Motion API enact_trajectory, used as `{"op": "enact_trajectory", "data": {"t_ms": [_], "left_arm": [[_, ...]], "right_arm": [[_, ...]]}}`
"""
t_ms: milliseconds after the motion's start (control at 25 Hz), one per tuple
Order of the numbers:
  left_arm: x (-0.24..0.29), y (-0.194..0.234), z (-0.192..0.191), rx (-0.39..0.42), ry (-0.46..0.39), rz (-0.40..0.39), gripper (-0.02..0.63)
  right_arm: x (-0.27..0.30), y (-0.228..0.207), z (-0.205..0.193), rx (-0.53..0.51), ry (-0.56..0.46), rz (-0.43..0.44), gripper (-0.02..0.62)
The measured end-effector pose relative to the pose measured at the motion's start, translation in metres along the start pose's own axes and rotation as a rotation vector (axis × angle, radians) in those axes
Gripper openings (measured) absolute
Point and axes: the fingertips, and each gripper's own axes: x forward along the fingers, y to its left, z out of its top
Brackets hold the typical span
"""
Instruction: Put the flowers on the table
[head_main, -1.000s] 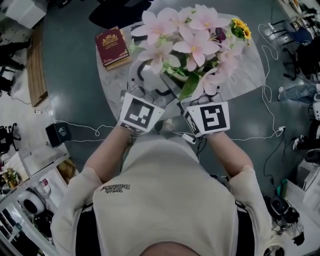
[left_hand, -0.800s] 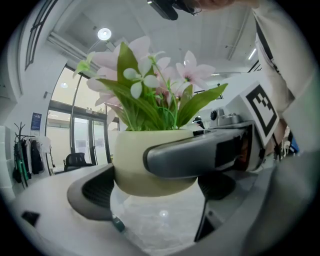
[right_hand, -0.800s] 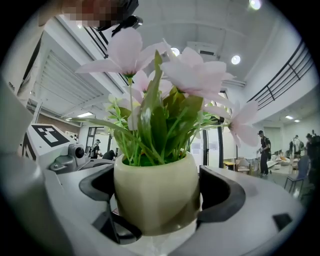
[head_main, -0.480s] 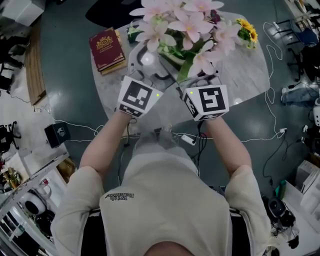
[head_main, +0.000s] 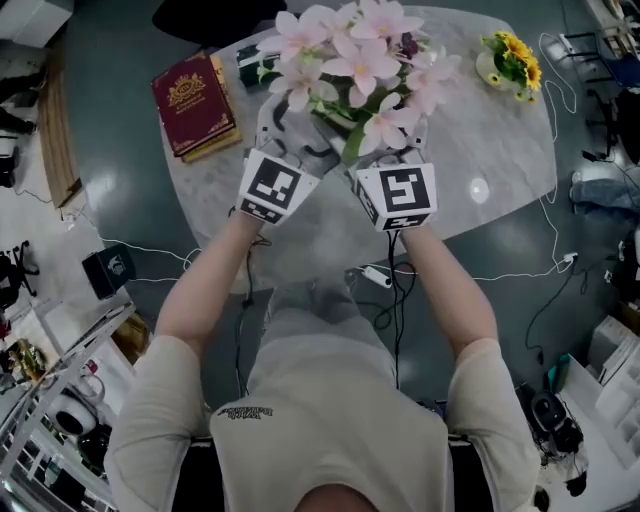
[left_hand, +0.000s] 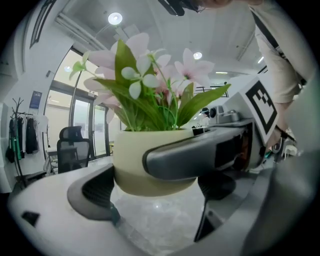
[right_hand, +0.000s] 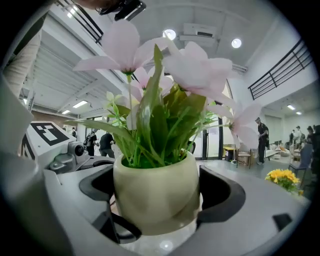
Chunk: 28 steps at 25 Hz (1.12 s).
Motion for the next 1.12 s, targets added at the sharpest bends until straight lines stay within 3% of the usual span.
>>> {"op": "enact_trajectory", "data": {"t_ms": [400, 640, 1120], "left_arm": [[0.057, 0.014, -0.091, -0.003, 0.065, -0.038, 0.494], [0.079, 0.014, -0.137, -0.012, 0.147, -0.052, 0.494], [0.096, 0.020, -0.203, -0.042, 0.357, -0.068, 0.494]], "right_arm": [[0.045, -0.033, -0.096, 0.065, 0.025, -0.020, 0.520], [0.060, -0.043, -0.143, 0.106, 0.061, -0.013, 0.520], [0.086, -0.048, -0.193, 0.111, 0.127, 0.003, 0.520]]}}
